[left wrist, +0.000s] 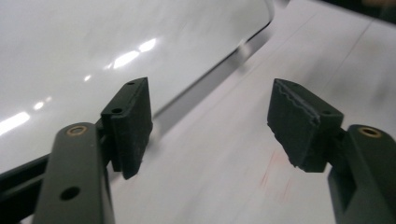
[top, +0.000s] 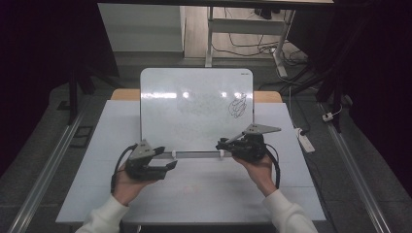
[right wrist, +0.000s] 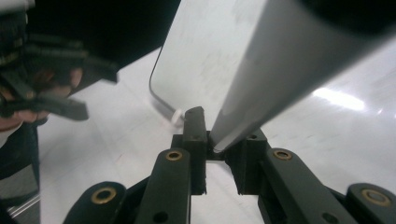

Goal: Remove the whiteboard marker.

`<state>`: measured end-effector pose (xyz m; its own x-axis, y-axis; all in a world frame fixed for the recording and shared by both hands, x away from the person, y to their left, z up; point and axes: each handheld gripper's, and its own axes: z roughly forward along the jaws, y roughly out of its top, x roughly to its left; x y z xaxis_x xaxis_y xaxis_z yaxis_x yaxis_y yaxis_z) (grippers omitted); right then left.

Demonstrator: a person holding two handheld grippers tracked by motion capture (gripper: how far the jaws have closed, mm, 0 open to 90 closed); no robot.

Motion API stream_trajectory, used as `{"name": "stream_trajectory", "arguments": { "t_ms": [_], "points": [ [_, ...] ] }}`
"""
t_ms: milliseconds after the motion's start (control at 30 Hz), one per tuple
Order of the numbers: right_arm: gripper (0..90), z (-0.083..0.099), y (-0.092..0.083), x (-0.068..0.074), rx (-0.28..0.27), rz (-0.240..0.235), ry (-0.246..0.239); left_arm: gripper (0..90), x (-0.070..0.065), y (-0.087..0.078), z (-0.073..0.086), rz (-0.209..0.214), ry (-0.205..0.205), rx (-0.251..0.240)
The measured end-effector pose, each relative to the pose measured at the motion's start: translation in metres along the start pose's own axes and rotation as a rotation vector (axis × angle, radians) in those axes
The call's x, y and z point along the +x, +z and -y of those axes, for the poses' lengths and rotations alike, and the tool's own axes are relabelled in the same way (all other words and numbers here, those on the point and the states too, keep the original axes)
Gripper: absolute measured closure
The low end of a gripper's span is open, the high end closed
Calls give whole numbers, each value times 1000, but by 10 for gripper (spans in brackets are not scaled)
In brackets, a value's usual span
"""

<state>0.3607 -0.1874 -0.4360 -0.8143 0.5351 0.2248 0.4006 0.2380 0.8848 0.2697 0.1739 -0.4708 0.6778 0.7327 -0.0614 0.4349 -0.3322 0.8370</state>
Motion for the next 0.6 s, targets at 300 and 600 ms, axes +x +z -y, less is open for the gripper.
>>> {"name": "stream_trajectory", "arguments": {
  "t_ms": [300,600],
  "points": [
    [776,-4,-19,-11,-95,64,-72,295,15,-22,40,-37,-47,29],
    [776,-5,-28,-19,-130,108,-71,294,25,-22,58,-51,-85,58]
  ]
}}
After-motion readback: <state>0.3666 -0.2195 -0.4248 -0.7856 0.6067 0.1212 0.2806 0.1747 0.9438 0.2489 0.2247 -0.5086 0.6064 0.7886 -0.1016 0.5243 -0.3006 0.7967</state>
